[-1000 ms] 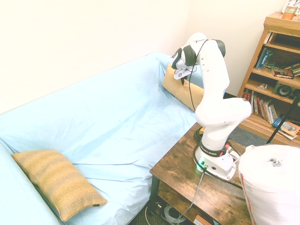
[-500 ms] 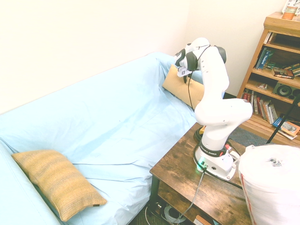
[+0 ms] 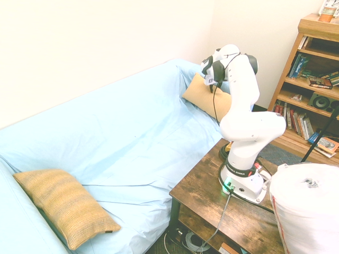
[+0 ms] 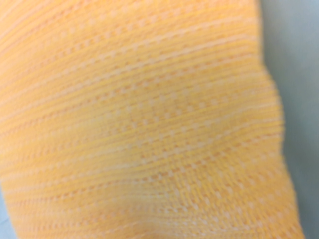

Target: Move the pillow to side

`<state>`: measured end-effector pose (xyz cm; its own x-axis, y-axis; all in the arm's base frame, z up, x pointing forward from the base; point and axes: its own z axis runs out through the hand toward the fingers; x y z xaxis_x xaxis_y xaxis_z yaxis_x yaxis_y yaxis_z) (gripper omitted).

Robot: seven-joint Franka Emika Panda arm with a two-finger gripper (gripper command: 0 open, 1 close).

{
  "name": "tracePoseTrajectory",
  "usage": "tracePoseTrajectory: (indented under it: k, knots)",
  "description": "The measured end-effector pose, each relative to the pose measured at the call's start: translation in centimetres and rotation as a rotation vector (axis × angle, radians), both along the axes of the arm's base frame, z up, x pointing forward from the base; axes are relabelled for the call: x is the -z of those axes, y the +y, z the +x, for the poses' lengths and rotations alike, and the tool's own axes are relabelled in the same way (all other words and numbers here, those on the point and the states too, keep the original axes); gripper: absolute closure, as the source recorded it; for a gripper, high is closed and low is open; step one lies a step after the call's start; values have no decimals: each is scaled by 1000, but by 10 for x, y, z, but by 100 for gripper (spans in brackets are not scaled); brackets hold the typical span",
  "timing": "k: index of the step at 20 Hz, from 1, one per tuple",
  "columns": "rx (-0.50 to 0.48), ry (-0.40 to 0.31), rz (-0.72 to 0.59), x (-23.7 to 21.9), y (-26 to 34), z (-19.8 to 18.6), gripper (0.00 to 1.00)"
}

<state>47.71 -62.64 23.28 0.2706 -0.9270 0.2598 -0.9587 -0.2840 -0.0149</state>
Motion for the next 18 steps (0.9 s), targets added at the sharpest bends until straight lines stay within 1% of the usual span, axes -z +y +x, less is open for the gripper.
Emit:
tracePoseTrajectory:
  k: [2, 4, 8, 11, 14, 18]
  knots:
    - [-2, -22, -23, -15, 5, 5, 0]
    - [-12, -29, -21, -27, 20, 11, 0]
    - [-47, -21, 31, -45, 76, 32, 0]
    - [-105, -19, 89, -47, 145, 63, 0]
    - [-178, -16, 142, -41, 234, 96, 0]
    - [-243, 5, 171, -20, 354, 117, 0]
